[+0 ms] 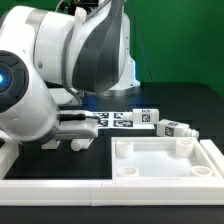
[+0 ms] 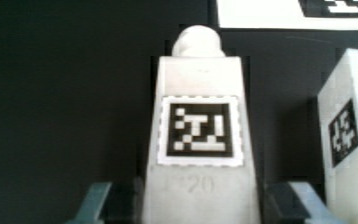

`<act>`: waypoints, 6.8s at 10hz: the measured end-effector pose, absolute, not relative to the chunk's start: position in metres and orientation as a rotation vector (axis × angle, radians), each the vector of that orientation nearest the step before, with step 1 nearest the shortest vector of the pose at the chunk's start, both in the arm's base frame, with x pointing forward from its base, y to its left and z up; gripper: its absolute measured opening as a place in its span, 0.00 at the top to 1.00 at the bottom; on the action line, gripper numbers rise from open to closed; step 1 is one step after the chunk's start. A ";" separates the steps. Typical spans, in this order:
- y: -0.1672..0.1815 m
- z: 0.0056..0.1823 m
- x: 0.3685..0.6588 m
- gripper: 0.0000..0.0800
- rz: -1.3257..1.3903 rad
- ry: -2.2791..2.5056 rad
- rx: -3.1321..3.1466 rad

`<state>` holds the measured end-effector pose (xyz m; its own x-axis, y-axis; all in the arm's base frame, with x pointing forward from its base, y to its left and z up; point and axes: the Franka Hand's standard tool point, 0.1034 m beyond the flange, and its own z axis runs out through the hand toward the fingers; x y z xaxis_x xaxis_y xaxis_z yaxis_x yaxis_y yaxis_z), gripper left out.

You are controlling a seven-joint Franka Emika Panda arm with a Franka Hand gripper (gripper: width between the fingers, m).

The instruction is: Assemble one leg

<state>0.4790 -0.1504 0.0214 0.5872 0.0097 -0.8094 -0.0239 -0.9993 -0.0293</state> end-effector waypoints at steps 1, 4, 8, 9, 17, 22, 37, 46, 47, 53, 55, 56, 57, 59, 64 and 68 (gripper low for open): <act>-0.143 0.043 0.482 0.64 1.439 0.011 -2.744; -0.094 0.109 0.506 0.64 1.345 -0.021 -2.839; -0.033 0.141 0.562 0.64 0.960 0.040 -3.072; -0.035 0.142 0.555 0.64 0.898 0.044 -3.084; 0.081 0.142 0.615 0.64 -0.032 0.204 -3.264; 0.095 0.135 0.614 0.64 -0.507 0.163 -3.103; 0.103 0.108 0.629 0.64 -0.735 0.034 -3.038; 0.112 0.088 0.625 0.64 -0.790 0.042 -3.016; 0.113 0.087 0.624 0.64 -0.820 0.057 -3.004; 0.106 0.092 0.630 0.32 -0.723 0.048 -3.047; 0.099 0.095 0.640 0.19 -0.552 0.051 -3.099; 0.097 0.094 0.640 0.19 -0.408 0.078 -3.127; 0.098 0.093 0.641 0.19 -0.314 0.118 -3.129; 0.107 0.085 0.632 0.19 -0.103 0.223 -3.103; 0.122 0.085 0.641 0.19 -0.106 0.249 -3.069; 0.120 0.087 0.644 0.23 -0.127 0.260 -3.075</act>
Offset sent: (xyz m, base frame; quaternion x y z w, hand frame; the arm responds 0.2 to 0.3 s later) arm 0.0019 0.0737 0.0872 -0.0192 0.0622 0.0216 0.9976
